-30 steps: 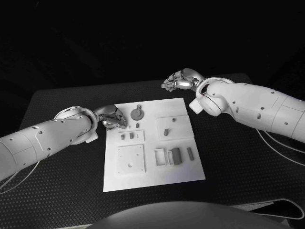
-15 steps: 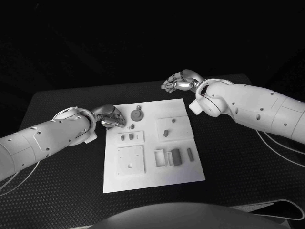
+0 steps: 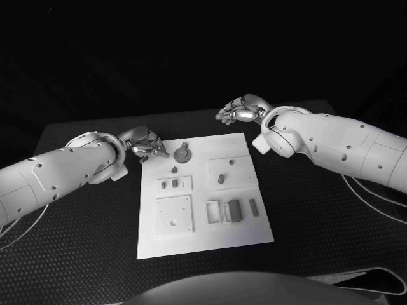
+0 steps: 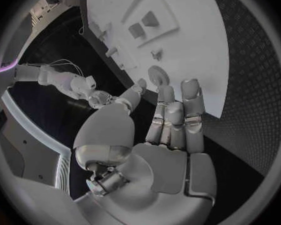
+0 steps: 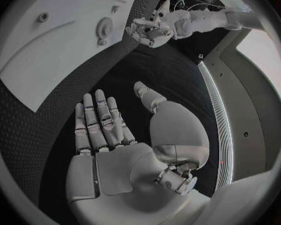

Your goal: Assemble the parts on the task board

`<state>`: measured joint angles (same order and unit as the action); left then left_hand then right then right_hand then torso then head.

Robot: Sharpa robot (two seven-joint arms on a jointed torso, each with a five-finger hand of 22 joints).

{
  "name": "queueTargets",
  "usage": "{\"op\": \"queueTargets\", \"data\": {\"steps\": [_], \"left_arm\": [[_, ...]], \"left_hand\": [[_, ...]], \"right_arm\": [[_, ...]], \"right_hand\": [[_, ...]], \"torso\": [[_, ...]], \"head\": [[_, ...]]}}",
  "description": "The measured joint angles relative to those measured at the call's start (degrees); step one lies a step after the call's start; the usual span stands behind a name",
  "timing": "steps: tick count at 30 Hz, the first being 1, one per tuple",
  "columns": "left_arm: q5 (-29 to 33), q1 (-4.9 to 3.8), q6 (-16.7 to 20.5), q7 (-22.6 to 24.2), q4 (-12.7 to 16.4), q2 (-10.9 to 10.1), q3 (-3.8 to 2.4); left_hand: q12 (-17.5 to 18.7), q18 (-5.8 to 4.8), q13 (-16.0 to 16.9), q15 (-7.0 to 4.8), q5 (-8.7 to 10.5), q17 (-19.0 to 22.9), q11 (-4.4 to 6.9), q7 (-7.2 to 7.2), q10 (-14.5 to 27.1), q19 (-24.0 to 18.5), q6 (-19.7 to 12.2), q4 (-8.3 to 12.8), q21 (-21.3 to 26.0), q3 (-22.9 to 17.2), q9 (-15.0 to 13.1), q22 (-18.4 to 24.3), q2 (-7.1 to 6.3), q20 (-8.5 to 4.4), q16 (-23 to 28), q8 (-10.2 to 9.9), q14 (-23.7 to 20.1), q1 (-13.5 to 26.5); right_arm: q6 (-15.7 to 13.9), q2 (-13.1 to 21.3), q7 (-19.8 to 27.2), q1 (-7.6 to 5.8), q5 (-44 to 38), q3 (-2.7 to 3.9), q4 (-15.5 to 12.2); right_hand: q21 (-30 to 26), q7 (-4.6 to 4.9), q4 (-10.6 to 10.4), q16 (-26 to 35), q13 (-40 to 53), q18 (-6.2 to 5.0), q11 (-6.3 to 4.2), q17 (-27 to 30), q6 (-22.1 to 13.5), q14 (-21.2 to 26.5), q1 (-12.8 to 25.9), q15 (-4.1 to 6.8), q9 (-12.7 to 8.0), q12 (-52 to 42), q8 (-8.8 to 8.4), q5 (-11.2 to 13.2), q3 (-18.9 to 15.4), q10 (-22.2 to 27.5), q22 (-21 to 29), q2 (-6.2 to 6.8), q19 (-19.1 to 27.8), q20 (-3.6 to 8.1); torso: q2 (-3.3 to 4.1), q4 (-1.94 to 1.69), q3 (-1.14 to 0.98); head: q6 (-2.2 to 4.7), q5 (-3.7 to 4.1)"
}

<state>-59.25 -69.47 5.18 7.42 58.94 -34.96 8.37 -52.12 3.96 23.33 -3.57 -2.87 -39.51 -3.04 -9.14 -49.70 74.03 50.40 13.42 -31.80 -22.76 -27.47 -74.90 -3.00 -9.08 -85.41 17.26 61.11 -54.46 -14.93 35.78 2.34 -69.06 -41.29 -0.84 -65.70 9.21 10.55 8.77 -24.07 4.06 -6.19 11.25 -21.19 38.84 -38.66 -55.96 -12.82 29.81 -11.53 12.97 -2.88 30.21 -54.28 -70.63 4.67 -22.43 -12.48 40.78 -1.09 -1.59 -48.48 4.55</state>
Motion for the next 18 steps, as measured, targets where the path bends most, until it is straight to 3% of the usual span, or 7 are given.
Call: {"op": "queueTargets", "data": {"steps": [5, 8, 13, 16, 18], "left_arm": [[-0.5, -2.28, -1.8, -6.4, 1.5, 0.0, -0.02], [-1.2, -3.35, -3.9, -11.5, 2.1, 0.5, -0.02], [-1.9, -4.18, -7.3, -20.1, 2.4, 2.3, 0.01], [-2.4, -4.32, -8.3, -23.5, 2.3, 3.4, 0.02], [-3.1, -4.33, -8.9, -25.7, 2.0, 4.4, 0.02]], "left_hand": [[0.0, 0.01, 0.1, -0.04, 0.00, 0.2, 0.51, 0.78, -2.4, 0.0, 0.7, -3.5, 0.7, 3.5, -0.4, 0.3, 0.50, -0.04, 0.3, 0.5, 0.0, 7.2], [-1.8, 0.00, 1.3, -0.77, 0.00, 0.2, 1.18, 1.30, -3.4, -0.3, 1.2, -3.6, 0.7, 3.6, -0.6, 0.3, 1.30, -0.33, 0.3, 0.7, -0.1, 7.3], [-3.2, 0.00, 2.5, -0.87, 0.00, 0.3, 1.47, 1.45, -3.4, -0.4, 1.3, -3.0, 1.2, 3.8, -0.7, 0.2, 2.18, -0.34, 0.5, 0.7, -0.2, 6.4], [-0.7, 0.01, 1.5, -0.81, 0.01, 1.4, 1.00, 1.15, -0.9, -1.4, 0.6, -2.2, 2.8, 3.4, -0.5, 0.9, 1.95, -0.34, 2.5, 0.4, -0.9, 5.6], [3.9, 0.00, -0.9, -0.17, 0.01, 2.2, 0.26, 0.46, 0.4, -1.4, -0.1, -1.7, 3.6, 3.0, -0.2, 1.5, 1.58, -0.34, 3.8, 0.0, -0.4, 5.2]], "right_arm": [[0.0, 0.0, 0.0, 0.00, 0.0, 0.00, 0.0], [0.0, 0.0, 0.0, 0.00, 0.0, 0.00, 0.0], [0.0, -0.1, 0.0, 0.00, 0.0, 0.00, 0.0], [0.0, -0.1, 0.0, 0.00, 0.0, 0.00, 0.1], [0.0, -0.2, 0.0, 0.00, 0.0, 0.00, 0.1]], "right_hand": [[0.0, 0.00, 0.0, 0.0, 0.0, 0.00, 0.00, 0.0, 0.0, 0.0, 0.0, 0.00, 0.0, 0.0, 0.00, 0.0, 0.0, 0.0, 0.0, 0.00, 0.0, 0.00], [0.0, 0.00, 0.0, 0.0, 0.0, 0.00, 0.00, 0.0, 0.0, 0.0, 0.0, 0.00, 0.0, 0.0, 0.00, 0.0, 0.0, 0.0, 0.0, 0.00, 0.0, 0.00], [0.0, 0.00, 0.0, 0.0, 0.0, 0.00, 0.00, 0.0, 0.0, 0.0, 0.0, 0.00, 0.0, 0.0, 0.00, 0.0, 0.0, 0.0, 0.0, 0.00, 0.0, 0.00], [0.0, 0.00, 0.0, 0.0, 0.0, 0.01, 0.00, 0.0, 0.0, 0.0, 0.0, 0.00, 0.0, 0.0, 0.21, 0.0, 0.0, 0.0, 0.0, 0.00, 0.0, 0.00], [0.0, 0.00, 0.0, 0.0, 0.0, 0.01, 0.00, 0.0, 0.0, 0.0, 0.0, 0.00, 0.0, 0.0, 0.21, 0.0, 0.0, 0.0, 0.0, 0.00, 0.0, 0.00]], "torso": [[-0.01, -0.01, -0.03], [-0.01, 0.00, -0.06], [0.01, 0.03, -0.04], [0.02, 0.04, -0.03], [0.02, 0.07, -0.01]], "head": [[0.13, -0.14], [0.25, -0.18], [0.34, -0.30], [0.41, -0.31], [0.42, -0.31]]}}
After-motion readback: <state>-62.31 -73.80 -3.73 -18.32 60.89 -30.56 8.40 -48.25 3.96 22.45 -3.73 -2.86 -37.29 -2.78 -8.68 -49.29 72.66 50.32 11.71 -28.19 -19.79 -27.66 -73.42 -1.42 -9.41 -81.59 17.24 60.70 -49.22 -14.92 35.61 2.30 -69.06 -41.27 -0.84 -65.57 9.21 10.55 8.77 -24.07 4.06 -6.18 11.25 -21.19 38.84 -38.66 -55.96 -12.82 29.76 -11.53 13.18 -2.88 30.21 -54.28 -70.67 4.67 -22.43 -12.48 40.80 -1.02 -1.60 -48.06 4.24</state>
